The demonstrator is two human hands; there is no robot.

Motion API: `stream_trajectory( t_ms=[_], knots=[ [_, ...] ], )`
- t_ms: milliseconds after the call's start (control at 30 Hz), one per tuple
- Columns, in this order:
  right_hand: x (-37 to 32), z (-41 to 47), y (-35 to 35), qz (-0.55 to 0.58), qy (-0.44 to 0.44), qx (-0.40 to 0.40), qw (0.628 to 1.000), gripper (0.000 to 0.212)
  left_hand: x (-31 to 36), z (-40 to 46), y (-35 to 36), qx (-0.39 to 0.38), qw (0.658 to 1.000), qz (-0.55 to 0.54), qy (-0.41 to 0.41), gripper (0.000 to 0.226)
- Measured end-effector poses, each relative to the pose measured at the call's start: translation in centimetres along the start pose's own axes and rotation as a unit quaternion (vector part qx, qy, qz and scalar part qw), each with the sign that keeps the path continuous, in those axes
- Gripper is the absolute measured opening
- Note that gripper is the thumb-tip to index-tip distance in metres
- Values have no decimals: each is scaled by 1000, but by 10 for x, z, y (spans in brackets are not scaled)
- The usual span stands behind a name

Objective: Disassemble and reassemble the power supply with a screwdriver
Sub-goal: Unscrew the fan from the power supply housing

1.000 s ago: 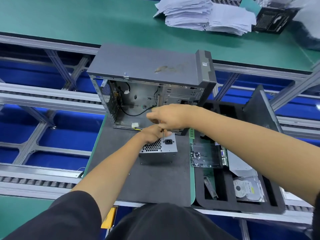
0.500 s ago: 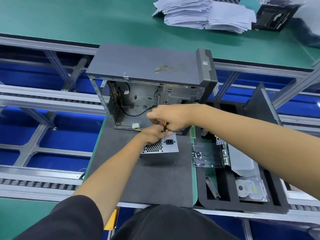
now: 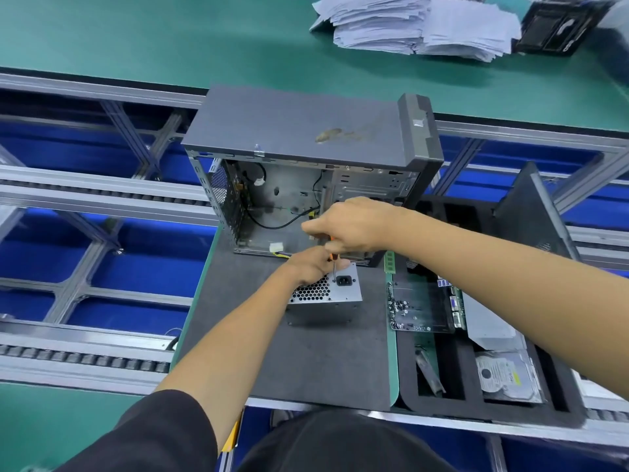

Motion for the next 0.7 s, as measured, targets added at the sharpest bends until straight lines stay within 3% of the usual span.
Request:
stream_trajectory(
  t_ms=[67, 133, 200, 300, 367, 467, 533, 700],
  knots=[
    [7, -2, 3, 2, 21, 1, 1000, 15, 2, 0, 1, -8, 1000, 11, 6, 28],
    [4, -4, 3, 92, 9, -3, 996, 25, 2, 2, 3, -24, 1000, 15, 5, 46],
    [-3, -6, 0, 150, -22, -17, 988, 33, 2, 3, 4, -32, 999, 2, 8, 48],
    [-2, -3, 1, 83, -8, -11, 996, 28, 1, 3, 4, -20, 999, -25, 11, 31],
    [2, -1, 1, 27, 3, 8, 1000, 24, 0, 3, 2, -12, 1000, -16, 5, 35],
    [-4, -3, -1, 135, -14, 20, 991, 36, 1, 3, 3, -17, 999, 31, 9, 54],
    [-7, -5, 1, 214, -17, -6, 977, 42, 2, 3, 1, -6, 1000, 18, 18, 51],
    [-4, 1, 3, 50, -4, 17, 999, 27, -1, 0, 0, 0, 1000, -27, -2, 33]
  ],
)
Point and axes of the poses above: each hand's wrist, its own z-axis towards the middle knuckle, its own y-axis out of the palm, x = y × z, the point moved 9 cm from there along z, towards the middle knuckle, and after that the axes turned 1 degree about y, right-handed, at the moved point
